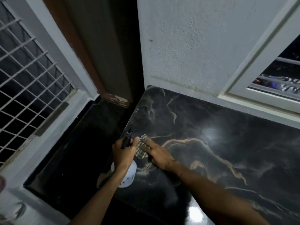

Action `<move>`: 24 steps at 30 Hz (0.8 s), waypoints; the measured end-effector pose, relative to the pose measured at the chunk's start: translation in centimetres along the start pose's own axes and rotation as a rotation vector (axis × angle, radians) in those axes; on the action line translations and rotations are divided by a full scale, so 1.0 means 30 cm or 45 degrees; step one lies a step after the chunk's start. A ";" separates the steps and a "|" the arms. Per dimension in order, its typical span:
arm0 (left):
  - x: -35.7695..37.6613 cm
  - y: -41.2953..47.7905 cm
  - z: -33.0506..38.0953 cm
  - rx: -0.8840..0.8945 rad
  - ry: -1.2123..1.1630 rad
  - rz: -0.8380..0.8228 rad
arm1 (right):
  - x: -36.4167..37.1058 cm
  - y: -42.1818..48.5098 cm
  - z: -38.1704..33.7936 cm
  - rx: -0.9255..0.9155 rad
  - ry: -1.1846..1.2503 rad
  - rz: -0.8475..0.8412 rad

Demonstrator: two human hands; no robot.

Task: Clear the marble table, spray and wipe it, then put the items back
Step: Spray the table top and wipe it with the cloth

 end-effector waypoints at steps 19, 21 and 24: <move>0.004 0.152 0.070 0.005 0.047 0.056 | -0.111 0.236 0.114 0.017 0.105 -0.294; -0.013 0.200 0.039 -0.007 0.055 0.022 | -0.144 0.342 0.134 -0.004 0.031 -0.196; -0.038 0.241 0.025 -0.026 0.017 0.007 | -0.250 0.478 0.225 0.386 0.102 0.163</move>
Point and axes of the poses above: each hand's wrist, its own y-axis towards the middle knuckle, its own x-axis out of the palm, z = x × y, the point moved 5 cm from there along y, towards the middle knuckle, and after that the axes turned 13 degrees about -z, right-handed, at the moved point
